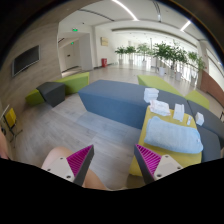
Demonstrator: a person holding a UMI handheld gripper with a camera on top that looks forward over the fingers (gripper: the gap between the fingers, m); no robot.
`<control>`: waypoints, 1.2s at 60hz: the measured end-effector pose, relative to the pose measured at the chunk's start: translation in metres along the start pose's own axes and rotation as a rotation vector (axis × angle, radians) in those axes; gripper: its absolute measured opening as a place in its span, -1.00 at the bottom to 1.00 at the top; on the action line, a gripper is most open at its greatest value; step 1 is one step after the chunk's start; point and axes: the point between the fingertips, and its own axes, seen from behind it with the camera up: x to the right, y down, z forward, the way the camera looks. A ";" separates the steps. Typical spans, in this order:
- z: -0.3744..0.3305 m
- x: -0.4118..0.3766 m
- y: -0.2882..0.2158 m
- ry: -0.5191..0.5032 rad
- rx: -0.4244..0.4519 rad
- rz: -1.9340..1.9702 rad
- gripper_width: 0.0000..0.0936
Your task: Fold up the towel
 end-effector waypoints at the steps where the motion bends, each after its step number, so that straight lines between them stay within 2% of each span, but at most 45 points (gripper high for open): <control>1: 0.001 -0.001 -0.001 -0.001 0.002 0.004 0.80; 10: 0.026 0.019 -0.008 0.041 -0.005 0.004 0.79; 25: 0.150 0.131 -0.039 0.207 -0.002 -0.030 0.76; 35: 0.214 0.187 -0.009 0.288 -0.090 -0.031 0.69; 39: 0.228 0.201 0.014 0.305 -0.145 -0.030 0.50; 40: 0.229 0.203 0.017 0.313 -0.147 -0.037 0.30; 42: 0.230 0.201 0.013 0.299 -0.117 -0.040 0.27; 43: 0.229 0.199 0.014 0.301 -0.117 -0.041 0.33; 46: 0.225 0.202 0.010 0.313 -0.093 -0.049 -0.06; 47: 0.224 0.204 0.009 0.320 -0.085 -0.048 -0.28; 48: 0.222 0.208 0.009 0.333 -0.081 -0.047 -0.31; 50: 0.219 0.221 0.009 0.377 -0.079 -0.057 -0.85; 56: 0.222 0.224 0.006 0.364 -0.057 -0.057 -0.97; 62: 0.213 0.222 0.000 0.340 -0.046 -0.033 -0.98; 67: 0.189 0.233 -0.027 0.333 0.014 -0.002 -0.98; 72: 0.152 0.270 -0.053 0.373 0.073 0.033 -0.99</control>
